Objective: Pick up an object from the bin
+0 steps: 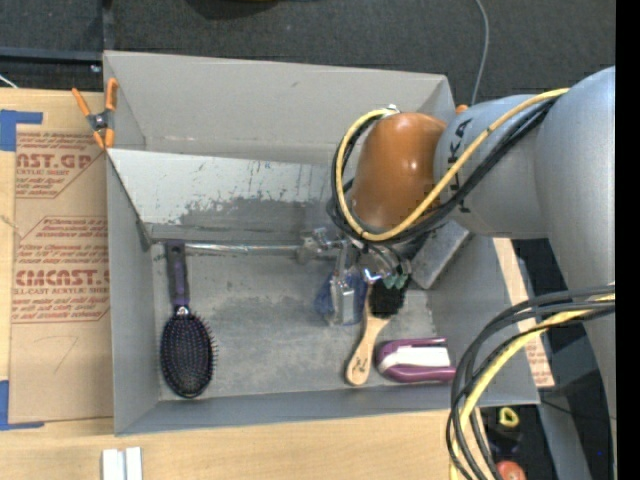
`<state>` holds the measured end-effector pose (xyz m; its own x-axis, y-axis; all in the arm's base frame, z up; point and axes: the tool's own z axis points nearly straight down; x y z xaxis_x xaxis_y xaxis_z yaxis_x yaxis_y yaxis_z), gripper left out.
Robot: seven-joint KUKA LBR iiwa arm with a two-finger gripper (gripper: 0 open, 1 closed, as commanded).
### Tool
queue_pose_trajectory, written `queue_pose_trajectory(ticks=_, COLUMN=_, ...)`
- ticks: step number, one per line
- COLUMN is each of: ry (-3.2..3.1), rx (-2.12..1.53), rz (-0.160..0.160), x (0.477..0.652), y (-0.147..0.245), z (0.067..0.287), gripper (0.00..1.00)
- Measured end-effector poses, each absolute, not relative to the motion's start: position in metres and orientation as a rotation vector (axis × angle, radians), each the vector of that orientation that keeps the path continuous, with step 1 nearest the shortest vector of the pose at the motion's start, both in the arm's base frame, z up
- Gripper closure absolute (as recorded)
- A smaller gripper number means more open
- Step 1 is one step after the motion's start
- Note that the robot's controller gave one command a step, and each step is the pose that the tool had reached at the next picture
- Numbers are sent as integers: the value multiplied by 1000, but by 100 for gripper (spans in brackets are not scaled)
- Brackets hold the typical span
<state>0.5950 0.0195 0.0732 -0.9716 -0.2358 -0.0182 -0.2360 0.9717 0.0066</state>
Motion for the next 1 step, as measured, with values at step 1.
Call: queue_pose_trajectory(ticks=1, ry=3051, rx=-670, rz=3, x=588, y=-82, z=73, gripper=100)
